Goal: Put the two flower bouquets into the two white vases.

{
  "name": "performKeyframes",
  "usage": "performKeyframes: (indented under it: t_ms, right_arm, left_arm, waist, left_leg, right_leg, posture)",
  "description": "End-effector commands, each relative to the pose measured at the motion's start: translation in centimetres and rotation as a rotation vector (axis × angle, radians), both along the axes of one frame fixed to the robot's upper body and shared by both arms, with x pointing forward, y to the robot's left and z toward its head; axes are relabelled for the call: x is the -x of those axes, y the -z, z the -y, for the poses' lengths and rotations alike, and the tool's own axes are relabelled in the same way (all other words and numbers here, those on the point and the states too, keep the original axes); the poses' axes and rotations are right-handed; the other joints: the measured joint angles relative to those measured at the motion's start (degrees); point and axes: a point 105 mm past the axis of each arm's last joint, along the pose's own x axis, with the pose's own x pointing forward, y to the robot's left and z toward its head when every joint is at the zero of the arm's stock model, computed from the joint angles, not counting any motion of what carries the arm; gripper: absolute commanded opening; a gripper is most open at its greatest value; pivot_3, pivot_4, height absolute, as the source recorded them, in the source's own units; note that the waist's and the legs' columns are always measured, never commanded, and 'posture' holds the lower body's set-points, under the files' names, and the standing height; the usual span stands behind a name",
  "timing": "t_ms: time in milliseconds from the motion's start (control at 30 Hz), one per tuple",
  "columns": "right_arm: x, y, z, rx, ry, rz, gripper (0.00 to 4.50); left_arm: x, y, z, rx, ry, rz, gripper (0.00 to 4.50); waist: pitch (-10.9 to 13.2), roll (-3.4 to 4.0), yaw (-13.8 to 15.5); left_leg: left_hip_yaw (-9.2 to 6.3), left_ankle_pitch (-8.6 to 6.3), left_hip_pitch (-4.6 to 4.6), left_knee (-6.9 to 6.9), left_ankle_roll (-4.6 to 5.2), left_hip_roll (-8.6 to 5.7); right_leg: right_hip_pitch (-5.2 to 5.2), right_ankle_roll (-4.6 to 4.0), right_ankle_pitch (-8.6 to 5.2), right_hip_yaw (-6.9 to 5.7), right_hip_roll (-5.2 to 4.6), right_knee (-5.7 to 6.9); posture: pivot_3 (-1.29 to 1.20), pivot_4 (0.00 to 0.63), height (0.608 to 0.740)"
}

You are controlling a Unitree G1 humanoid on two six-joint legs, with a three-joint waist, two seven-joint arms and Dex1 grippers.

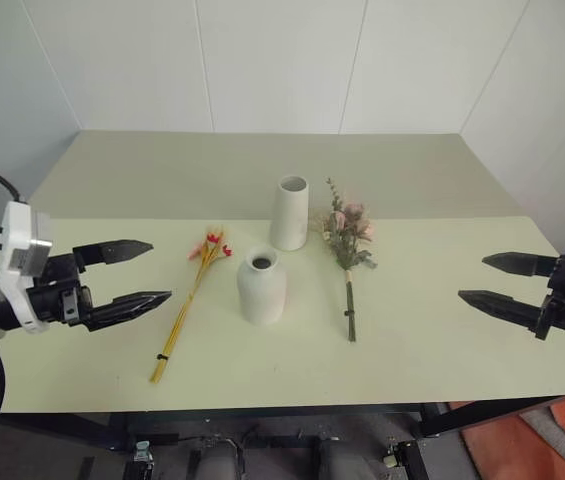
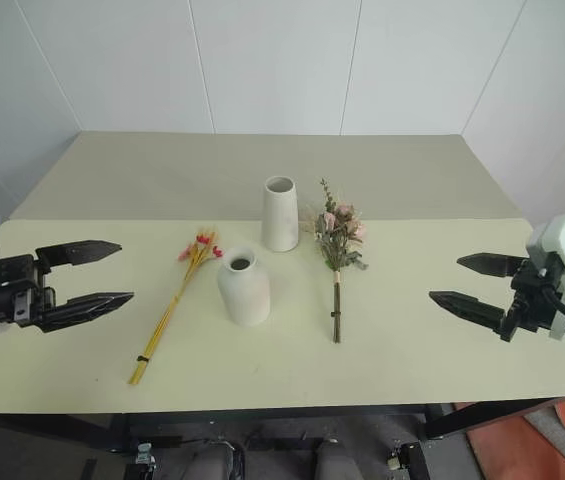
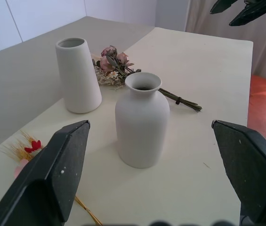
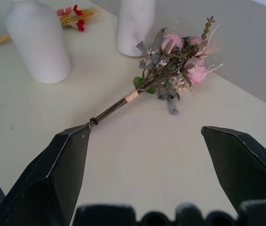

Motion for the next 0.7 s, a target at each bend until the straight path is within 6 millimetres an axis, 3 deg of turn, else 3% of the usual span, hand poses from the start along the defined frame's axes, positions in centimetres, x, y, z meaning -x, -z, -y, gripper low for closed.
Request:
performKeyframes:
  t_ms: [33,267,700]
  right_arm:
    - [-0.1,-1.2,-0.4,0.009,-0.008,0.055,4.47]
    - [-0.9,-1.4,-2.1,0.027,-0.036,0.06,4.47]
    - [-8.8,-1.6,-5.7,-0.026,0.328,-0.359,4.47]
  left_arm:
    - [-0.3,-1.1,-0.1,-0.048,0.001,0.055,4.5]
    - [-0.8,-1.7,0.8,-0.035,0.064,0.087,4.5]
    - [-3.0,-3.5,2.1,-0.02,0.227,0.181,4.5]
  waist:
    - [0.0,0.0,0.0]
    - [0.0,0.0,-0.1]
    - [0.0,0.0,-0.6]
  left_leg:
    - [0.0,0.0,0.0,0.0,0.0,0.0]
    - [0.0,0.0,0.0,0.0,0.0,0.01]
    - [0.06,0.01,-0.21,-0.07,0.02,0.01]
  right_leg:
    - [0.0,0.0,0.0,0.0,0.0,0.0]
    - [0.0,0.0,0.0,0.0,0.02,0.0]
    - [-0.32,-0.14,0.13,0.07,0.08,0.07]
  posture:
    - [0.0,0.15,0.74]
    - [0.0,0.15,0.74]
    - [0.0,0.15,0.74]
